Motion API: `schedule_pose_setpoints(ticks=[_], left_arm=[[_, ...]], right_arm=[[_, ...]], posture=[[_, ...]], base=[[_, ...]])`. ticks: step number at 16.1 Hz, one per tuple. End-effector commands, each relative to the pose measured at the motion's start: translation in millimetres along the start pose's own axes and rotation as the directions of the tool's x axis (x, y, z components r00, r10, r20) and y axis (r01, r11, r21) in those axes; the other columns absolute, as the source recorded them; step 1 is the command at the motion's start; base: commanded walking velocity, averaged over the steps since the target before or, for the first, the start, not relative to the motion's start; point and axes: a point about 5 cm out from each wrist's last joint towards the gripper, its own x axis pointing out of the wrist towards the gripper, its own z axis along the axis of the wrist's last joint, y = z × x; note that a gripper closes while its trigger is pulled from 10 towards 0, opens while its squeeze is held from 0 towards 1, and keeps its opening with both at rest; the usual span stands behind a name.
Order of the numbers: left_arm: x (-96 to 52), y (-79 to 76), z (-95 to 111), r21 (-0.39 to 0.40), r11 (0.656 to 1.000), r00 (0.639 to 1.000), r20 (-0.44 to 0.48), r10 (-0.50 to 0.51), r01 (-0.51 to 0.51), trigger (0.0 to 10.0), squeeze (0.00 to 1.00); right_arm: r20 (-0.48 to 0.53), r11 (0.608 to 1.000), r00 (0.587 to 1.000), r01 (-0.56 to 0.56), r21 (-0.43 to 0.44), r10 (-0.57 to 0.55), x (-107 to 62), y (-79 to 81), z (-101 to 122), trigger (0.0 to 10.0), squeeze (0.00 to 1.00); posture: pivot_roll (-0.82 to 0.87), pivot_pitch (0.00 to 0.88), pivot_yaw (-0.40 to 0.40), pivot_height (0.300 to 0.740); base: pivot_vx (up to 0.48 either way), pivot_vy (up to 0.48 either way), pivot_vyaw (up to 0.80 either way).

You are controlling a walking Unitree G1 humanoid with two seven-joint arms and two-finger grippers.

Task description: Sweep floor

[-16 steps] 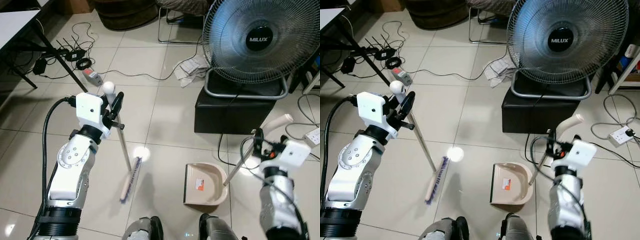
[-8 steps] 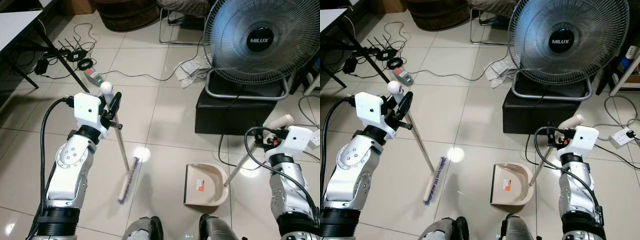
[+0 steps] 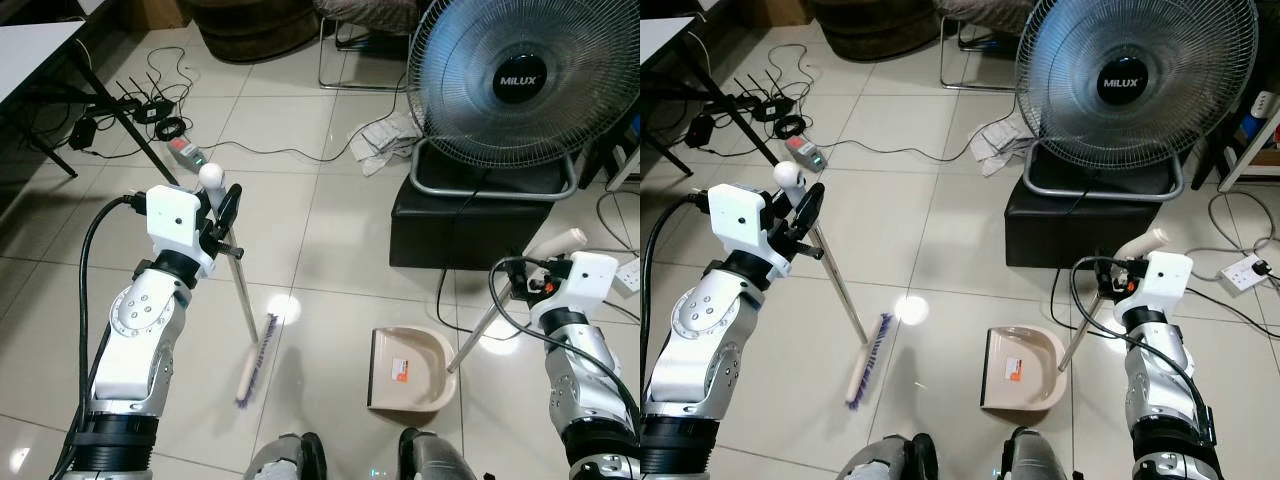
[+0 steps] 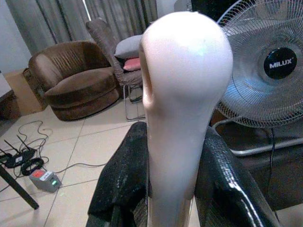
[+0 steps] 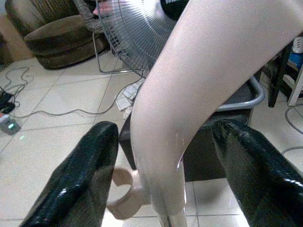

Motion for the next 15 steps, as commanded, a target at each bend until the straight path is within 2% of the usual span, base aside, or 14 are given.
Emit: schedule_pose_setpoints(ticks=[1, 5, 8, 9, 12, 15], left_arm=[[-3.9, 10.5, 2.2, 0.034, 0.999, 1.0, 0.005, 0.029, -0.029, 10.0, 0.0], [-4.3, 9.9, 1.7, 0.034, 0.999, 1.0, 0.003, 0.029, -0.029, 10.0, 0.0], [-5.0, 9.8, 1.6, 0.034, 0.999, 1.0, 0.001, 0.029, -0.029, 10.0, 0.0], [-5.2, 9.7, 1.5, 0.036, 0.999, 1.0, 0.0, 0.028, -0.028, 10.0, 0.0], [-5.6, 9.6, 1.2, 0.036, 0.999, 1.0, -0.002, 0.028, -0.028, 10.0, 0.0], [-6.2, 8.8, 1.0, 0.035, 0.999, 1.0, -0.005, 0.025, -0.025, 10.0, 0.0]], right_arm=[[-0.009, 0.999, 1.0, -0.023, -0.022, 0.023, 1.7, 1.3, -0.4, 4.0, 0.0], [0.012, 0.992, 0.999, -0.043, -0.121, 0.045, 3.1, 0.9, 3.7, 4.0, 0.0], [0.022, 0.988, 0.999, -0.039, -0.15, 0.042, 4.2, -0.5, 5.6, 4.0, 0.0], [0.021, 0.987, 0.999, -0.041, -0.157, 0.044, 4.4, -0.5, 5.4, 3.6, 0.0], [0.017, 0.986, 0.999, -0.044, -0.158, 0.047, 4.2, 0.7, 3.4, 0.0, 0.0], [0.01, 0.988, 0.999, -0.043, -0.145, 0.045, 3.4, 1.6, 0.2, 0.0, 0.0]], posture=[[-0.06, 0.169, 0.147, 0.74], [-0.06, 0.171, 0.146, 0.74], [-0.06, 0.176, 0.144, 0.74], [-0.06, 0.176, 0.143, 0.74], [-0.06, 0.177, 0.142, 0.74], [-0.06, 0.18, 0.142, 0.74]], base=[[0.0, 0.0, 0.0], [0.0, 0.0, 0.0], [0.0, 0.0, 0.0], [0.0, 0.0, 0.0], [0.0, 0.0, 0.0], [0.0, 0.0, 0.0]])
